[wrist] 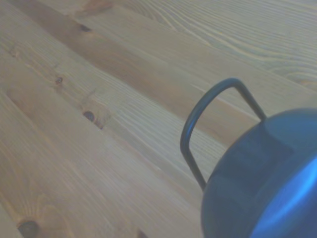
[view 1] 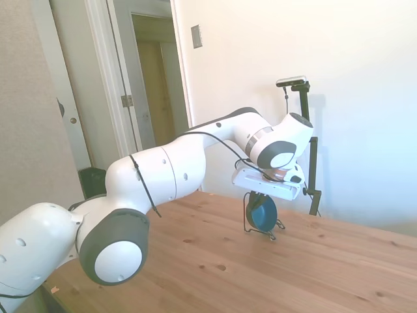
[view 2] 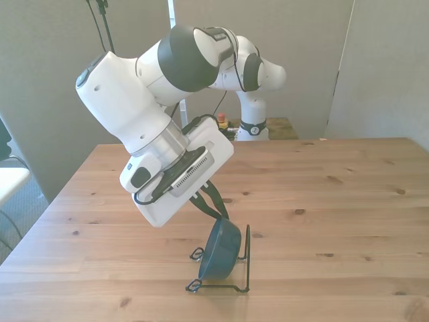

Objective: Unload the bowl

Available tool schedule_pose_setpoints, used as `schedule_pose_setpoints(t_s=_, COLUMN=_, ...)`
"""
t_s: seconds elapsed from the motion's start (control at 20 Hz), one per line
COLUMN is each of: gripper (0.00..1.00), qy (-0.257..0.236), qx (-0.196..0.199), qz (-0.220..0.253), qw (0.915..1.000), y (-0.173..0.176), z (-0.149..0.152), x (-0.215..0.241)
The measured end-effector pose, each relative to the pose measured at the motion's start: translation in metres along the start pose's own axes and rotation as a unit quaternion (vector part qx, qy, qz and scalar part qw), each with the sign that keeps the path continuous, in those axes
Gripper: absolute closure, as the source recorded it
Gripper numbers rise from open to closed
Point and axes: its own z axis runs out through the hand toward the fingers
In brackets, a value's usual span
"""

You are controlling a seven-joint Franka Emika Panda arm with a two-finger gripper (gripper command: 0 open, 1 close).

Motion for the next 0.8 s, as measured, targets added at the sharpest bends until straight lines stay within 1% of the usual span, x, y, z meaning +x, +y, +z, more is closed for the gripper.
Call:
schedule_pose_setpoints(t_s=0.4, gripper=1.00, qy=0.021, qx=0.004, qz=0.002, qw=0.9998, y=-0.020, z=-0.024, x=-0.003)
schedule_pose_setpoints(t_s=0.8, gripper=1.00, qy=0.057, qx=-0.024, qz=0.019, qw=0.9979, y=-0.033, z=-0.091, x=-0.025)
